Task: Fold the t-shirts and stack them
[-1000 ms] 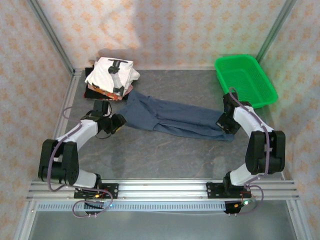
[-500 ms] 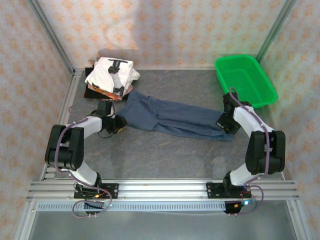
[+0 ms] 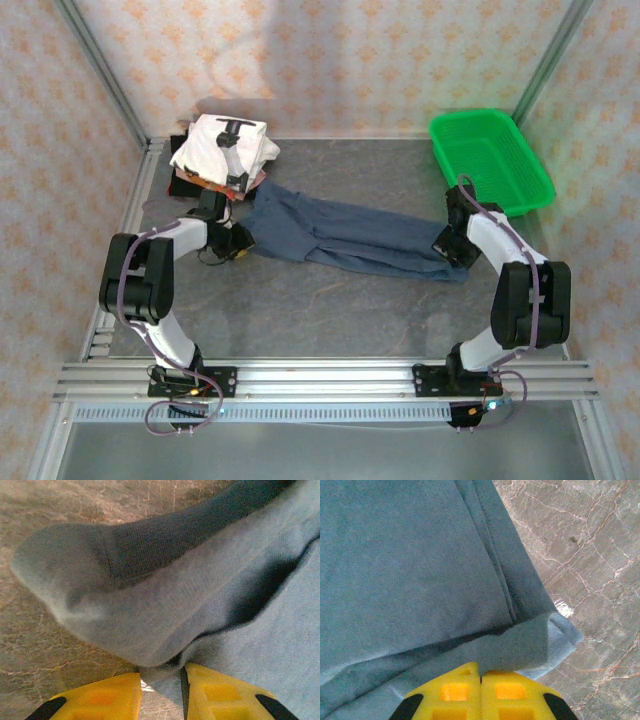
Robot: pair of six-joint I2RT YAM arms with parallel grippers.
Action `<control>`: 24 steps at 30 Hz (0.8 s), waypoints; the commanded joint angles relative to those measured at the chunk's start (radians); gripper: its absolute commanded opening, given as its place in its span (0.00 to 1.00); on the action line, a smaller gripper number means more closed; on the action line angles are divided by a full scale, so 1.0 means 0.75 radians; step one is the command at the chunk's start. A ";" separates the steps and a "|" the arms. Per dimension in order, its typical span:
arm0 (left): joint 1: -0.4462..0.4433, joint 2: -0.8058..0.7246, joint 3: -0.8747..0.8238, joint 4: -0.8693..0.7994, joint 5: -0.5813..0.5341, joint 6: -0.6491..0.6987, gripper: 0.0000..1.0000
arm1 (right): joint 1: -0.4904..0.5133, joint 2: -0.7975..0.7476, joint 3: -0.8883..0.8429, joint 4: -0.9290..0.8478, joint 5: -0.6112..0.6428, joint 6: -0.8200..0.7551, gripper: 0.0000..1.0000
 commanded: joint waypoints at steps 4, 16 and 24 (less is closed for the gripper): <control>0.001 0.061 0.090 0.035 -0.084 0.088 0.27 | -0.008 -0.012 0.021 -0.027 0.025 -0.002 0.01; -0.048 0.099 0.228 -0.080 -0.220 0.085 0.07 | -0.008 -0.034 0.023 -0.033 0.017 -0.001 0.01; -0.053 -0.042 0.227 -0.204 -0.263 0.106 0.00 | -0.008 -0.085 0.008 -0.053 0.006 -0.020 0.00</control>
